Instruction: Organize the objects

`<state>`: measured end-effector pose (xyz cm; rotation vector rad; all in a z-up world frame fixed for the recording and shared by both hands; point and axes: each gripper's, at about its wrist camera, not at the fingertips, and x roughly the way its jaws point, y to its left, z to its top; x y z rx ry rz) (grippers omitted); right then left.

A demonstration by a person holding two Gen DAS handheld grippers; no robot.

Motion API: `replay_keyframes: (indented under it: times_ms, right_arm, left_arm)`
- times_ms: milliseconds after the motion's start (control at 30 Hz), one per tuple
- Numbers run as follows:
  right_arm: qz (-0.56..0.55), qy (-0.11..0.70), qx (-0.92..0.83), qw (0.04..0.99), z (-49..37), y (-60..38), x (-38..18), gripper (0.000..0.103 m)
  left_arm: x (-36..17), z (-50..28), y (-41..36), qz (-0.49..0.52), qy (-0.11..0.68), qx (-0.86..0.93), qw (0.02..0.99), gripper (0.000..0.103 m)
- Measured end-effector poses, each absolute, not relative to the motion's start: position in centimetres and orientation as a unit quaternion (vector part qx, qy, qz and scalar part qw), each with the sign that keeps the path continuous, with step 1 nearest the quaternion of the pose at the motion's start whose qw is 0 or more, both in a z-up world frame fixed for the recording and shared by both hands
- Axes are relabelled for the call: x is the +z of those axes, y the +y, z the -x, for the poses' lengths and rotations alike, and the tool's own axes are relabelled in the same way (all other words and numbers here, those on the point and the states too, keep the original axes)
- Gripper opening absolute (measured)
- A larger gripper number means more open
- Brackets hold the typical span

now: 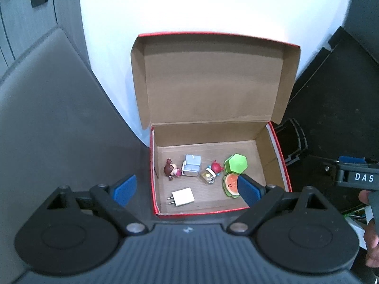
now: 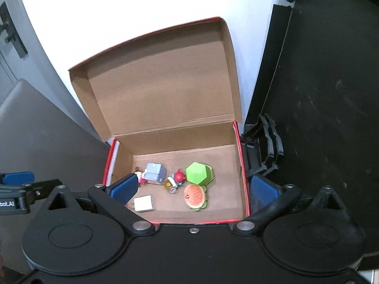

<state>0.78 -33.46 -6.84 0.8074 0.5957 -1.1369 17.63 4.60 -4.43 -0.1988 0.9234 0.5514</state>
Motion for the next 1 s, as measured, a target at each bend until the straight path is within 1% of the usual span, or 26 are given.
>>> replay_keyframes:
  times_ms: [567,867,1000]
  right_arm:
    - [-0.355,0.233,-0.524,0.738,0.1,-27.0,-1.6,0.103]
    - [-0.362,0.211,-0.519,0.745,0.9,-24.2,0.0,0.103]
    - [-0.357,0.211,-0.521,0.746,0.9,-23.2,0.5,0.103]
  left_arm:
    - [0.3,-12.3,0.6,0.070,0.389,0.251,0.884,0.091]
    - [1.7,-10.1,-1.2,0.058,0.375,0.227,0.897,0.092]
    - [2.2,-9.1,-1.6,0.056,0.366,0.218,0.903,0.094]
